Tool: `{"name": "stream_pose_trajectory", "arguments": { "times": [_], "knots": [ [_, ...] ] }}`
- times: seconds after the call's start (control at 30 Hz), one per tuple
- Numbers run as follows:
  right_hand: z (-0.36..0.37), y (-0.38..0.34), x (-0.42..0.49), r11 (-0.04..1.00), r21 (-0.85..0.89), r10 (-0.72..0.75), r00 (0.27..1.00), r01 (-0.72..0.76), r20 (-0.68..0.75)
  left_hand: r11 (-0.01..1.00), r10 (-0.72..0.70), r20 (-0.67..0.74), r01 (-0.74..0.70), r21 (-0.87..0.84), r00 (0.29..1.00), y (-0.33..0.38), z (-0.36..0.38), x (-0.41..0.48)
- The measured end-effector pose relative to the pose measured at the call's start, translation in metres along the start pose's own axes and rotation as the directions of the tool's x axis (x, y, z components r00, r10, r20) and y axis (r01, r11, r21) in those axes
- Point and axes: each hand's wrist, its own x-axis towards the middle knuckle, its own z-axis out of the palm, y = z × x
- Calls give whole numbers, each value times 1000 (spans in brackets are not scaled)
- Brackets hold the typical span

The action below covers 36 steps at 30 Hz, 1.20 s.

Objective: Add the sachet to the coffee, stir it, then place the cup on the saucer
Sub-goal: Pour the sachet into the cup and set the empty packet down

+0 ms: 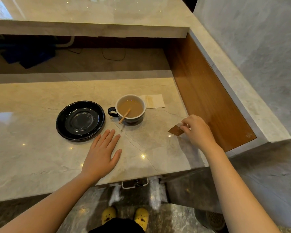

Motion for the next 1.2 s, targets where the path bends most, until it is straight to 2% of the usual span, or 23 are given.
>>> {"name": "stream_pose_trajectory", "arguments": {
  "times": [0.2,0.3,0.4,0.57,0.73,1.07,1.2],
  "knots": [
    [-8,-7,22,976,-190,-56,969,104,241,1000,-1,0,1,-1,1000,0,0,0],
    [-5,-8,34,972,-204,-43,942,117,334,1000,1,2,-1,0,1000,0,0,0],
    [4,-6,44,979,-177,-28,932,98,362,1000,-7,6,7,0,1000,1,-1,0],
    [26,1,52,1000,8,-16,974,15,228,1000,-2,10,2,11,1000,1,-1,0],
    [39,8,50,991,131,-28,983,4,180,1000,-2,7,2,11,1000,1,-2,0],
    [49,14,49,983,184,-2,995,-16,96,1000,3,-1,-3,4,1000,1,-1,1],
    [43,1,44,976,219,28,999,-19,-35,1000,0,-4,0,3,1000,1,0,1]
  ]
}}
